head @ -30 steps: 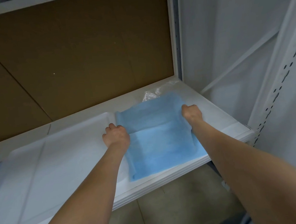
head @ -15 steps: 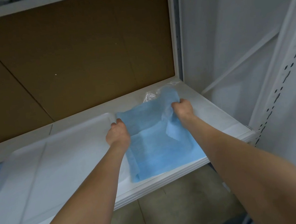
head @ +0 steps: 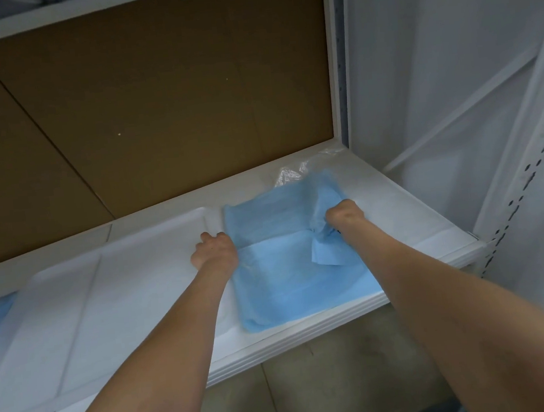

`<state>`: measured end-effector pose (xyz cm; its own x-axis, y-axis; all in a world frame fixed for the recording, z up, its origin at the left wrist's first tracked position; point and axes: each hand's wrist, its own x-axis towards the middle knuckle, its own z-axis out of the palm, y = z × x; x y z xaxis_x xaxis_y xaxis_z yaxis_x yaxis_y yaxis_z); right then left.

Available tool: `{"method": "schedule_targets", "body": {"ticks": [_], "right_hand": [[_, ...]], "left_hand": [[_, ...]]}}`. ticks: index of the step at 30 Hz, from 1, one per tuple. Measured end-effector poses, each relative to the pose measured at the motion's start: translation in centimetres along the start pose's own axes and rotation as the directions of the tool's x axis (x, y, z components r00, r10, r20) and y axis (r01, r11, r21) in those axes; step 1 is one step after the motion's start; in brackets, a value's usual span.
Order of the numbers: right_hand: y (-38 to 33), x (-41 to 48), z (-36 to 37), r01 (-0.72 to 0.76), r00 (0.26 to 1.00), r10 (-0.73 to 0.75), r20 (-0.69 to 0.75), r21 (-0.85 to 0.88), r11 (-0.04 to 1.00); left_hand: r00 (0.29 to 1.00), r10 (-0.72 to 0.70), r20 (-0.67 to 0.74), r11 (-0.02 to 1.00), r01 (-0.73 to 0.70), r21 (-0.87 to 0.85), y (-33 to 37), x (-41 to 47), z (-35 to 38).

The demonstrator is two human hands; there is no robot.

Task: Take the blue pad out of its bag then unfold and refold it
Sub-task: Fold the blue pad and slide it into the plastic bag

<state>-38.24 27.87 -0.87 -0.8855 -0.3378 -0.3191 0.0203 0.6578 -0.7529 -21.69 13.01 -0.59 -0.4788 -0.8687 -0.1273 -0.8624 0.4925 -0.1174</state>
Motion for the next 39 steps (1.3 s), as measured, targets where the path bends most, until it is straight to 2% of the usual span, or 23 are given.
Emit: {"method": "schedule_targets", "body": {"ticks": [2,5,8,14,18,23,26,30,32,34,36,39], "right_hand": [[0.1,0.0,-0.2,-0.011,1.000,0.011,-0.024,0.026,1.000],[0.2,0.1,-0.6,-0.030,0.998,0.036,-0.041,0.149,0.988],[0.3,0.1,-0.9,-0.027,0.994,0.048,-0.095,0.212,0.977],[0.5,0.3,-1.2,0.111,0.970,-0.082,-0.228,0.116,0.987],[-0.7,0.9,-0.7,0.122,0.992,-0.123,-0.041,-0.039,0.992],[-1.2,2.2,0.6,0.132,0.991,-0.132,-0.011,-0.016,0.991],[-1.4,2.2,0.9,0.237,0.969,-0.237,-0.063,-0.006,0.972],[-1.8,1.6,0.6,0.396,0.880,-0.403,-0.251,-0.078,0.915],[-1.6,1.9,0.5,0.358,0.902,-0.372,-0.221,-0.102,0.928],[-1.2,2.0,0.4,0.203,0.967,-0.223,-0.125,-0.158,0.966],[-0.5,2.0,0.2,0.086,0.991,-0.103,-0.080,-0.187,0.979],[-0.2,2.1,0.1,0.067,0.994,-0.081,-0.077,-0.164,0.984]], "left_hand": [[1.000,0.010,-0.030,1.000,-0.010,0.017,0.4,0.0,-0.2],[0.994,0.043,-0.102,0.998,-0.049,-0.051,1.0,0.0,-0.1],[0.994,0.079,-0.074,0.995,-0.083,-0.063,1.6,-0.1,0.3],[0.996,0.032,-0.087,0.997,-0.038,-0.072,1.7,0.4,0.6],[0.998,0.029,-0.060,0.998,-0.032,-0.050,1.9,1.1,0.3],[0.998,-0.024,-0.060,1.000,0.024,0.000,1.7,2.4,0.5],[0.998,-0.021,-0.055,1.000,0.021,0.003,1.8,2.6,0.5],[0.998,-0.010,-0.055,1.000,0.009,-0.010,1.9,2.8,0.6],[0.996,-0.025,-0.083,0.999,0.021,-0.040,1.8,2.9,0.6],[0.993,-0.046,-0.110,0.997,0.039,-0.063,1.6,2.9,0.5],[0.992,-0.055,-0.114,0.997,0.048,-0.065,1.3,2.9,0.4],[0.992,-0.051,-0.113,0.997,0.044,-0.061,1.2,3.2,0.3]]}}
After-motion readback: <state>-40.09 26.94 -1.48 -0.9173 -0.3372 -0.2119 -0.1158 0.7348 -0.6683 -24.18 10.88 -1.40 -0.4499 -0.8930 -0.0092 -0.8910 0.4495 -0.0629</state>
